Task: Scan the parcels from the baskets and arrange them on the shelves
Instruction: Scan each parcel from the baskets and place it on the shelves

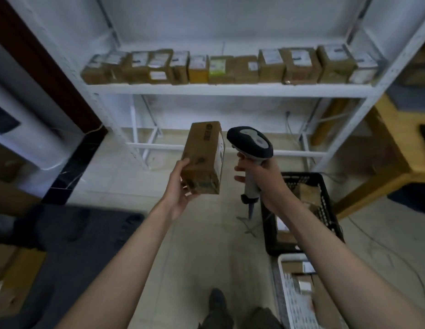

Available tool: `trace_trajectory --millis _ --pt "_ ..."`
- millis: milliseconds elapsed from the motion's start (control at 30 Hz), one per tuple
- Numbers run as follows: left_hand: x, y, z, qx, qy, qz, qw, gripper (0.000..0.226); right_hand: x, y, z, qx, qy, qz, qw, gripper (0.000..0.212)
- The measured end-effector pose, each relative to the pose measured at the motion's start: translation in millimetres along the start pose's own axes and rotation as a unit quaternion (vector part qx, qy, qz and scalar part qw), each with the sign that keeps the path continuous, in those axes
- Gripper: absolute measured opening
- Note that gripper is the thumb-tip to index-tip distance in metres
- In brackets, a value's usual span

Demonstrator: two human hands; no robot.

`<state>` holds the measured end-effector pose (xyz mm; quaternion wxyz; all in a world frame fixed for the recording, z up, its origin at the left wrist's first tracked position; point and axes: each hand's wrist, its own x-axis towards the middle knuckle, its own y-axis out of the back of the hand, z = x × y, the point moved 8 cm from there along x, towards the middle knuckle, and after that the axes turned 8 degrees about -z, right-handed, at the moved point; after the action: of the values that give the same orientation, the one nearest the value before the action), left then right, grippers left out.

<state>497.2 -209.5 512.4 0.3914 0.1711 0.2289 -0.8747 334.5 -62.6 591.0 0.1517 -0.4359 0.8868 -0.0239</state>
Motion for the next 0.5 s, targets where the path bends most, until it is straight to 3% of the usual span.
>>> trace_trajectory --millis 267,500 --pt "-8.4 15.2 97.4 -0.129 -0.121 -0.02 0.984 0.065 27.0 -41.1 -83.0 -0.074 0.087 -0.089 0.989 0.031" --pt "-11.1 10.9 155.4 -0.178 -0.169 -0.037 0.969 0.068 33.3 -37.2 -148.4 -0.114 0.149 -0.129 0.974 0.037"
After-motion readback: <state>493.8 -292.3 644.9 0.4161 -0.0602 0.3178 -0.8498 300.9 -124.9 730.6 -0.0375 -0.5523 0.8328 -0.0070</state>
